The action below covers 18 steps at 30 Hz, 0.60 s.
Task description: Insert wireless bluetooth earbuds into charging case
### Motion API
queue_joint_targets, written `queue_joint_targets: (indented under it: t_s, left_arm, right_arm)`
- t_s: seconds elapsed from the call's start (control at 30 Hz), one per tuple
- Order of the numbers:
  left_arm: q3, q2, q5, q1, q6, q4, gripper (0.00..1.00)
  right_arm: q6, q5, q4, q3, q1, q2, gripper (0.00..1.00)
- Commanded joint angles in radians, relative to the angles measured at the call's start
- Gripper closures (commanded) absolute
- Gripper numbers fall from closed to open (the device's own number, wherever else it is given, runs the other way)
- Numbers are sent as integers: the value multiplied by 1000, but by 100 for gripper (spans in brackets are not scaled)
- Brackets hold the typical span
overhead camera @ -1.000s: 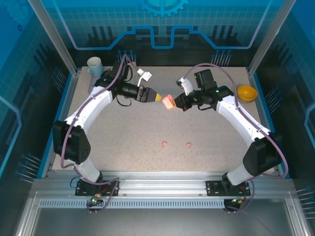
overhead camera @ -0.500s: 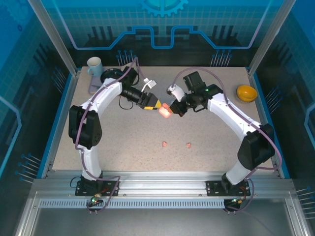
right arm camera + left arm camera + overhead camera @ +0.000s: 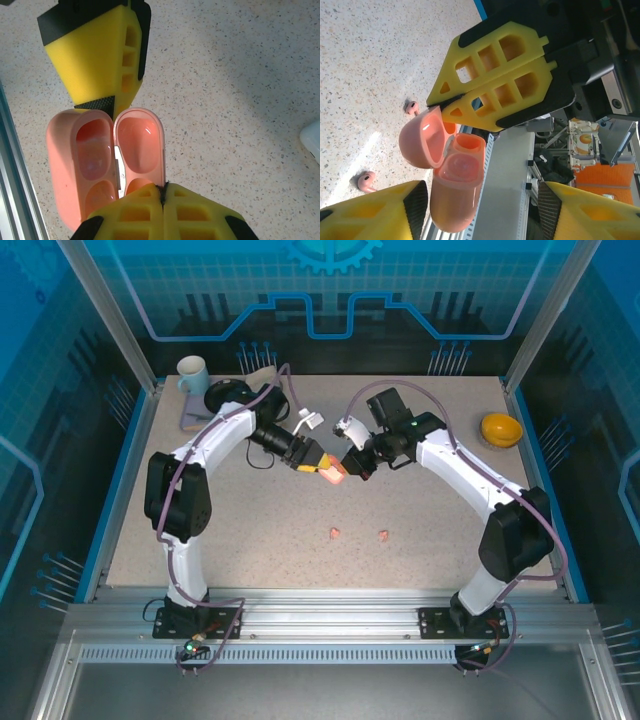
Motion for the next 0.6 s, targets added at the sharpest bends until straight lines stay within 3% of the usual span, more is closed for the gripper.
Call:
queue_joint_targets:
  t_s: [0.0, 0.57]
  left_arm:
    - [-3, 26, 35, -19, 35, -37, 42]
    - [39, 71, 49, -37, 100, -110, 62]
  right_arm:
    - [-7, -40, 1, 31, 9, -11, 100]
    - [-5, -37, 5, 32, 9, -13, 100]
